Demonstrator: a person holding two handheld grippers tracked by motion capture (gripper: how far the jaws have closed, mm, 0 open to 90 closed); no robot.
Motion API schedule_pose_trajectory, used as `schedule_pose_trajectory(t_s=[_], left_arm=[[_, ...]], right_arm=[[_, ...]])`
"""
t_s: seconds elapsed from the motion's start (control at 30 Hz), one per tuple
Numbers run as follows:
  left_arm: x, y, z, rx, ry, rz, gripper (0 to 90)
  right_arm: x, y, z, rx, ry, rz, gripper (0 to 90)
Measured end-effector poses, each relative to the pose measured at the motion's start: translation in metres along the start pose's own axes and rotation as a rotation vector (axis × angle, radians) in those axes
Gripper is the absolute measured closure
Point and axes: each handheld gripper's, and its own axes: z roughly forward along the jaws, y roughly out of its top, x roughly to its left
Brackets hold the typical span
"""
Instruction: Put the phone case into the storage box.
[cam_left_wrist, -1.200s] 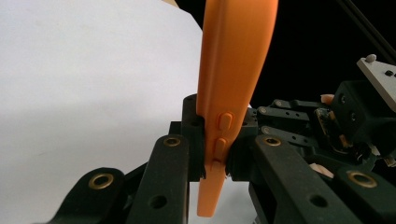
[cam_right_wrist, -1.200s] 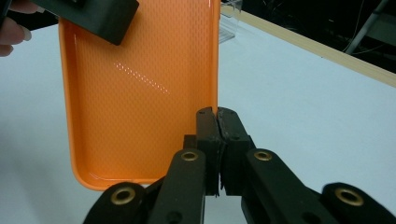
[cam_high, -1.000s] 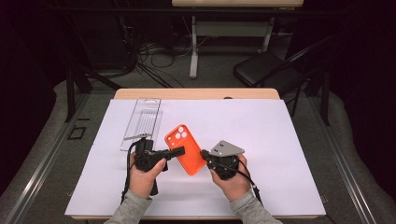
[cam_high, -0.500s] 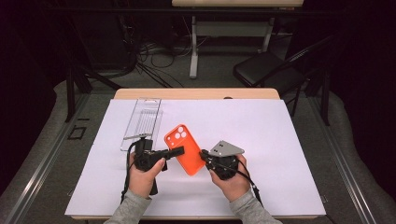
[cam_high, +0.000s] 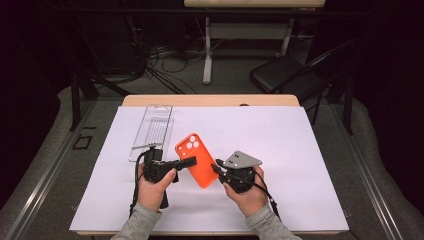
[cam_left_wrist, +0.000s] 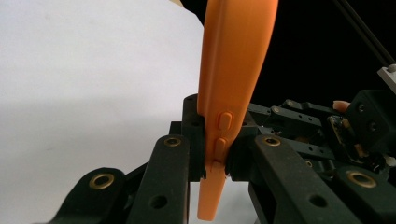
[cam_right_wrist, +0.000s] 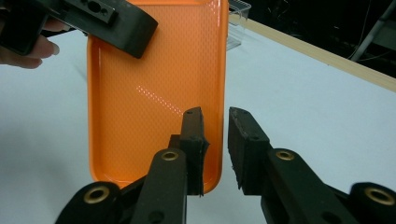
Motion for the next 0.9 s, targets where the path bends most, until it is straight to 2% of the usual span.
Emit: schedule_pose_trajectory(t_s=[0.23,0.53,0.77,0.9], left_arm=[[0.002,0.002,-0.002,0.007,0.001,0.002,80.9],[0.003,0.005,-0.006,0.022,0.015,0.026,80.9],[0.003,0.007,-0.009,0.046,-0.006,0.049,81.0],[0.002,0.009,-0.011,0.054,-0.017,0.083,81.0]], right_arm=[[0.000,0.002,-0.001,-0.013,0.016,0.013,68.6],[-0.003,0.006,-0.005,-0.027,0.065,0.025,62.7],[-0.004,0.011,-0.011,-0.024,0.117,0.028,60.5],[-0.008,0.012,-0.013,-0.024,0.177,0.064,59.5]])
